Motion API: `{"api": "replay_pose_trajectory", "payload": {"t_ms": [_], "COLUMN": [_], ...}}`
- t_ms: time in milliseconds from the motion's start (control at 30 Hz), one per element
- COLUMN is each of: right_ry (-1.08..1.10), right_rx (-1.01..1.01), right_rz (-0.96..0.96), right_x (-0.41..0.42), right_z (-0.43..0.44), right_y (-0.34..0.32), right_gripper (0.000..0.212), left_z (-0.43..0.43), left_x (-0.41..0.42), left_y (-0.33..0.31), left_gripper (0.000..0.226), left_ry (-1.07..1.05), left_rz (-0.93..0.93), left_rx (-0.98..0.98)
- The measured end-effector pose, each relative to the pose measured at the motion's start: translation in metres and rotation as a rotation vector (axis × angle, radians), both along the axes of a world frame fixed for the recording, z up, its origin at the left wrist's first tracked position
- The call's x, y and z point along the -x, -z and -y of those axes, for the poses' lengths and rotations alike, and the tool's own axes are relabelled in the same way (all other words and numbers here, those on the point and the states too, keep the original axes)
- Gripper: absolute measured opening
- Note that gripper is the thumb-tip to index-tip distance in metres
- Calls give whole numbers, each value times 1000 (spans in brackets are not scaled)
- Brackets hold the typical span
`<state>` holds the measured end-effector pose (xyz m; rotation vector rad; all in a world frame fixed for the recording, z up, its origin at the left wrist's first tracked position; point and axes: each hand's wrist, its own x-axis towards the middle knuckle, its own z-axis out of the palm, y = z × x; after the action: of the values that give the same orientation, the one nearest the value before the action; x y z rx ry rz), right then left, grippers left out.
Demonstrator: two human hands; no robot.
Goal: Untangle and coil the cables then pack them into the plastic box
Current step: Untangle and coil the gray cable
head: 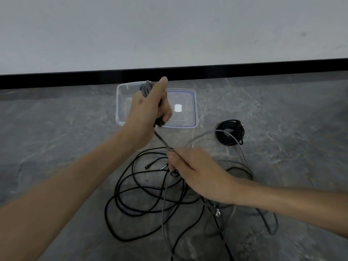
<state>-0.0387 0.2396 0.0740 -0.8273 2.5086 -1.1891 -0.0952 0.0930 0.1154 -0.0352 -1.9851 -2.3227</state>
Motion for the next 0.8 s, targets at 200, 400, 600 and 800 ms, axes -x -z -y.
{"api": "replay_pose_trajectory", "payload": {"t_ms": [200,400,600,800], "right_ry": [-75,-159,-305,-470], "right_rx": [-148,-258,-381,-459], "right_rz": [-86,-302,-644,-756], "right_x": [11,31,47,62], "right_z": [-6,-23,-29,-35], "right_y": [-10,-18,-38,-54], "right_gripper": [35,31,34,45], "left_z": [7,8,-4,-6], "left_x": [1,0,-5,-16], "left_y": [15,21,27,17], "left_gripper": [44,55,62,53], "left_ry": [26,130,220,263], "left_rz": [83,-31,-103,-95], "left_rx": [149,283,631,618]}}
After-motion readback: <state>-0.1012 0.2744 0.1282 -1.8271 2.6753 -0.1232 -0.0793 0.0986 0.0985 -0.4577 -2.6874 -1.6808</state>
